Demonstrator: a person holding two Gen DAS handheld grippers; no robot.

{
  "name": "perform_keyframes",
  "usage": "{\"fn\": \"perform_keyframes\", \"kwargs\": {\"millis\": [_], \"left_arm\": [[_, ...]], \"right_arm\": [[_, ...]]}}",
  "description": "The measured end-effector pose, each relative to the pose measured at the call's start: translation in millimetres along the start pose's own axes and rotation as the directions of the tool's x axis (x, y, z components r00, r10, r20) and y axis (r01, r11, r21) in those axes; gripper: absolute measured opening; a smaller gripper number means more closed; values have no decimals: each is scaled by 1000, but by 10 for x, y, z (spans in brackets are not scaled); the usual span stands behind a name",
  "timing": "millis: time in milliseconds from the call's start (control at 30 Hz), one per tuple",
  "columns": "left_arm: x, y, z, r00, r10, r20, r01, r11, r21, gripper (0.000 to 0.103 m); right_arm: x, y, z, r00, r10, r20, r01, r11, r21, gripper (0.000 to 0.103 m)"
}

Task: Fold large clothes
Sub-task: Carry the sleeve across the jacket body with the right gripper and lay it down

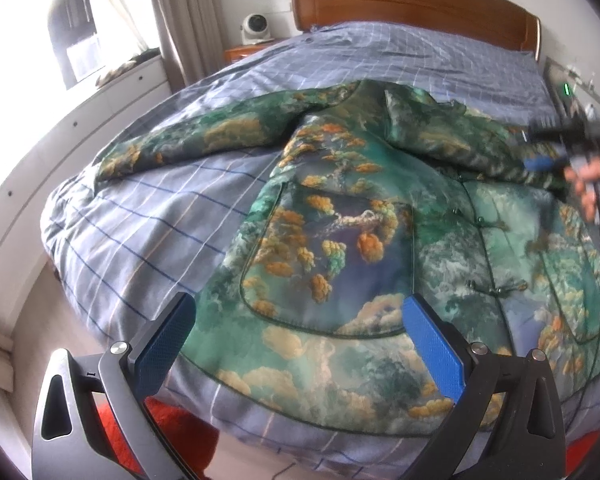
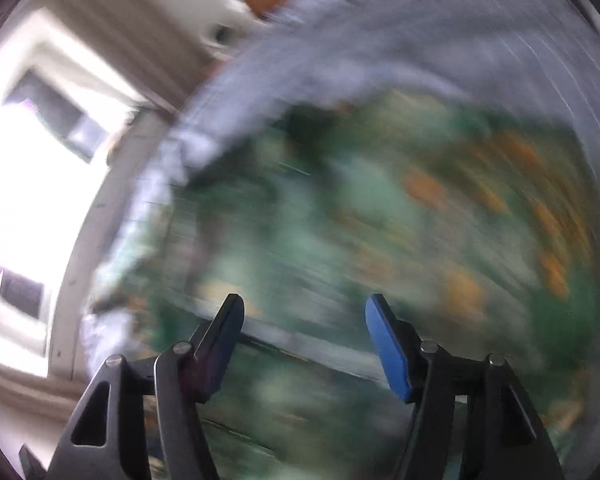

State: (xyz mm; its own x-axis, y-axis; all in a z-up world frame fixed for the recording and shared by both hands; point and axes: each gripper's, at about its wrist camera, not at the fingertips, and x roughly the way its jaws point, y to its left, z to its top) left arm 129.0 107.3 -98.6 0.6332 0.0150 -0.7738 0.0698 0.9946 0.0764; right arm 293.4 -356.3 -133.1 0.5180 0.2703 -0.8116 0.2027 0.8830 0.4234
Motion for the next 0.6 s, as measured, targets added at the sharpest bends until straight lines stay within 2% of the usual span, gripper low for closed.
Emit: {"fn": "perform_keyframes", "kwargs": {"millis": [33,67,200,333,433,533,600], "left_arm": [[-7,-6,-17,1000,10,-2,-10,1000,8,103],[-11,1,-35,1000,22,-4,-22,1000,18,103],[8,122,-96,998,69,-11,-69,997,23,103],[53,302,-69,996,81,-33,-82,996,-27,103],[41,340,-62,997,73,-34,-74,996,-39,103],[7,314,-84,998,53,-34,-54,998,-35,103],[-6,283,-102,998,41,-39,-42,999,-31,103]], "right_arm": [[61,-210,-72,999,-46,-17,47,999,27,62],[72,-307,-117,998,-59,-14,60,998,38,59],[-136,-537,-337,998,-25,63,19,996,89,59],[-517,-529,-603,996,-42,84,41,999,16,61],[-875,-637,-941,995,-40,94,42,999,-22,65],[-1173,-892,-1457,996,-36,87,36,999,1,71],[-1231,-1074,-1774,997,-48,56,46,999,29,72]]}}
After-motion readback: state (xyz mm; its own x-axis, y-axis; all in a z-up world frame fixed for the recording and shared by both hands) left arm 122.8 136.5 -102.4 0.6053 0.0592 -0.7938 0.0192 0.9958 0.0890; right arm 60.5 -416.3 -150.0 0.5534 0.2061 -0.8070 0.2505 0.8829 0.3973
